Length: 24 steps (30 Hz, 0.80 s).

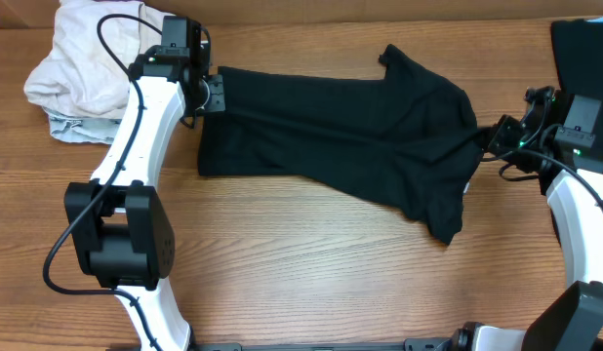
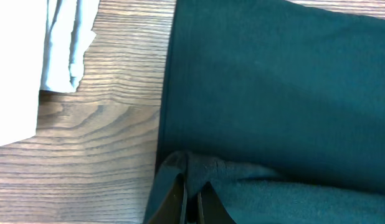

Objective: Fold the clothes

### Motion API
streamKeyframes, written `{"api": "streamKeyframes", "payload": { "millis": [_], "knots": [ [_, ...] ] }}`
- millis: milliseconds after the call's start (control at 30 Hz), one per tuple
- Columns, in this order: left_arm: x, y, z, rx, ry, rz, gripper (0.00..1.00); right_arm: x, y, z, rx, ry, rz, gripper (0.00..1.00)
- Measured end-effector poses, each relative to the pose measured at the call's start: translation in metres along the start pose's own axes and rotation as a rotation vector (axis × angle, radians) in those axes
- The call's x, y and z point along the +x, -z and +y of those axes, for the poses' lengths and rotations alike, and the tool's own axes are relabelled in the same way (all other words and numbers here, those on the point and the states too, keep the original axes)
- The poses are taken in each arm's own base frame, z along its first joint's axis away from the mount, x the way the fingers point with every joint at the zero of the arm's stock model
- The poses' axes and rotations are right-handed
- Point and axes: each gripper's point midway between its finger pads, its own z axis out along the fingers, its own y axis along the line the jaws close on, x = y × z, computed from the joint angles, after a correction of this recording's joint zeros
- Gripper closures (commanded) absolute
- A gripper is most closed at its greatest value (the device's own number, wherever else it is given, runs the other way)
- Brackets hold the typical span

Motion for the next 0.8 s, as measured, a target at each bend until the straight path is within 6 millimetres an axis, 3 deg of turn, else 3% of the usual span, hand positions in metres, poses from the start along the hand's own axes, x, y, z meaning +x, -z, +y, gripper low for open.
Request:
{"api": "streamKeyframes", "payload": {
  "millis": [133, 333, 500, 667, 800],
  "knots": [
    [-0.001, 0.0, -0.002, -0.001, -0.004, -0.005, 0.96, -0.01, 0.0, 0.002, -0.009, 0.019, -0.039, 0.96],
    [-0.005, -0.001, 0.002, -0.025, -0.004, -0.025, 0.96, 0.004, -0.002, -0.002, 0.006, 0.016, 0.018, 0.96],
    [-0.004, -0.002, 0.004, -0.037, -0.004, -0.02, 0.96, 0.022, -0.017, -0.012, 0.026, -0.002, 0.099, 0.96],
    [0.018, -0.004, 0.009, -0.056, -0.006, 0.059, 0.96, 0.044, -0.013, -0.015, 0.044, -0.029, 0.198, 0.96],
    [0.044, 0.005, 0.016, -0.078, -0.003, 0.181, 0.96, 0.052, 0.011, -0.007, 0.051, -0.049, 0.271, 0.96]
  ]
}}
